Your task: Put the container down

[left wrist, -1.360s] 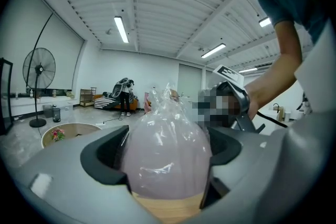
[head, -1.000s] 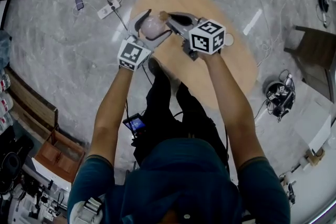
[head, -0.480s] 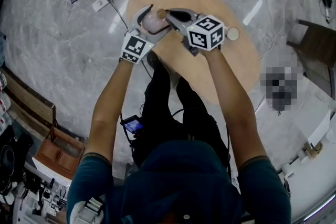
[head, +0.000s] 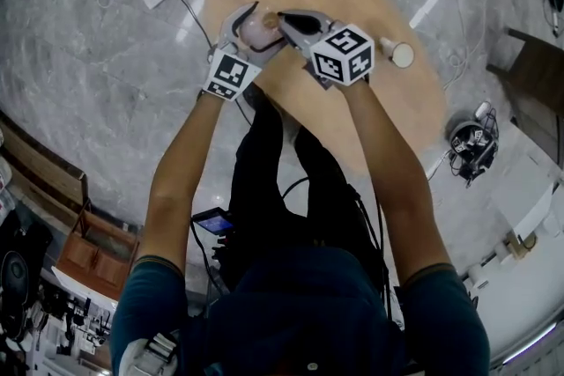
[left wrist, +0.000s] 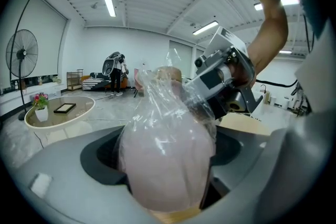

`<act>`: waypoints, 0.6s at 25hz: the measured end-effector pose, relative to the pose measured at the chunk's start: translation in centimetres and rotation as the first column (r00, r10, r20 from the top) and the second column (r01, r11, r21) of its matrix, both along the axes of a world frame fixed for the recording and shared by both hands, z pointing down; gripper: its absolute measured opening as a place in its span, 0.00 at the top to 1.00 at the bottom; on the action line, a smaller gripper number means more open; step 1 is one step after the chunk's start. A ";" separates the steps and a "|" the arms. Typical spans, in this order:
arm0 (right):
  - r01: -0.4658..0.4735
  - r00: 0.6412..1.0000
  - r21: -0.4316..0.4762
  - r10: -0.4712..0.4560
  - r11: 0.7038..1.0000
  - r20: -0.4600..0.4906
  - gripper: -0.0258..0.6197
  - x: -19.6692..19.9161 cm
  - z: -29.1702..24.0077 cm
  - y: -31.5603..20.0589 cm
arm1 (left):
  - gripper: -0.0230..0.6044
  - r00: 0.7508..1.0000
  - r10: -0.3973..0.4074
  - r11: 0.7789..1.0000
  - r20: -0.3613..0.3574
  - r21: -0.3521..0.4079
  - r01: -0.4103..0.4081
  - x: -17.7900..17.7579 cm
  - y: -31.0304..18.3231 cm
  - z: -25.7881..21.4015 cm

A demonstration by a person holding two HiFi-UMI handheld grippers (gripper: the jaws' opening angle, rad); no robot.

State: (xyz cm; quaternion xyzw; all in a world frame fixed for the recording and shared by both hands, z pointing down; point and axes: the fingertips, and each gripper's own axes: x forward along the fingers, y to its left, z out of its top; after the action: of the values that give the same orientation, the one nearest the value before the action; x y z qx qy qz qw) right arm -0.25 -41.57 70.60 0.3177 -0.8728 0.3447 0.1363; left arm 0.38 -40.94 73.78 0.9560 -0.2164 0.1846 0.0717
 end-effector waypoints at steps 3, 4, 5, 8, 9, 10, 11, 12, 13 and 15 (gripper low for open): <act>0.009 1.000 -0.009 -0.009 1.000 -0.009 0.94 -0.1 2.3 0.1 | 0.30 1.000 0.004 1.000 0.021 0.005 -0.005 -0.1 0.0 2.3; 0.013 1.000 -0.013 -0.013 1.000 -0.013 0.94 -0.1 3.0 0.1 | 0.30 1.000 0.006 1.000 0.027 0.004 -0.006 -0.1 0.0 3.0; 0.016 1.000 -0.018 -0.017 1.000 -0.017 0.94 -0.1 3.7 0.1 | 0.30 0.999 0.007 1.000 0.032 0.001 -0.007 -0.2 0.0 3.7; 0.025 0.999 -0.034 -0.026 0.999 -0.024 0.94 -0.3 5.6 0.0 | 0.30 0.999 0.005 1.000 0.040 -0.014 -0.004 -0.3 -0.1 5.7; 0.027 0.999 -0.040 -0.028 0.999 -0.026 0.94 -0.3 6.2 -0.1 | 0.30 0.999 0.003 1.000 0.041 -0.021 -0.002 -0.4 -0.2 6.3; 0.029 0.999 -0.045 -0.030 0.999 -0.026 0.94 -0.4 6.8 -0.2 | 0.30 0.999 0.003 1.000 0.042 -0.028 -0.002 -0.4 -0.3 6.9; 0.030 0.999 -0.051 -0.031 0.998 -0.027 0.94 -0.4 7.3 -0.3 | 0.30 0.999 0.003 0.999 0.044 -0.034 -0.002 -0.5 -0.3 7.5; 0.030 0.999 -0.056 -0.032 0.998 -0.027 0.94 -0.4 7.9 -0.4 | 0.30 0.999 0.005 0.999 0.046 -0.037 -0.004 -0.5 -0.4 8.0; 0.030 0.999 -0.062 -0.031 0.998 -0.027 0.94 -0.4 8.4 -0.5 | 0.30 0.999 0.008 0.999 0.049 -0.040 -0.006 -0.5 -0.5 8.5; 0.031 0.999 -0.073 -0.033 0.997 -0.029 0.94 -0.5 9.4 -0.4 | 0.30 0.998 0.014 0.999 0.058 -0.046 -0.011 -0.5 -0.6 9.6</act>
State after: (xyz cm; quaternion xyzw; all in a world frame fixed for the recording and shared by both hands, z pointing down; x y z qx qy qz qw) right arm -0.75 -41.99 79.98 0.3036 -0.8626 0.3690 0.1663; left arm -0.17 -41.52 83.38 0.9497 -0.2080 0.2175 0.0861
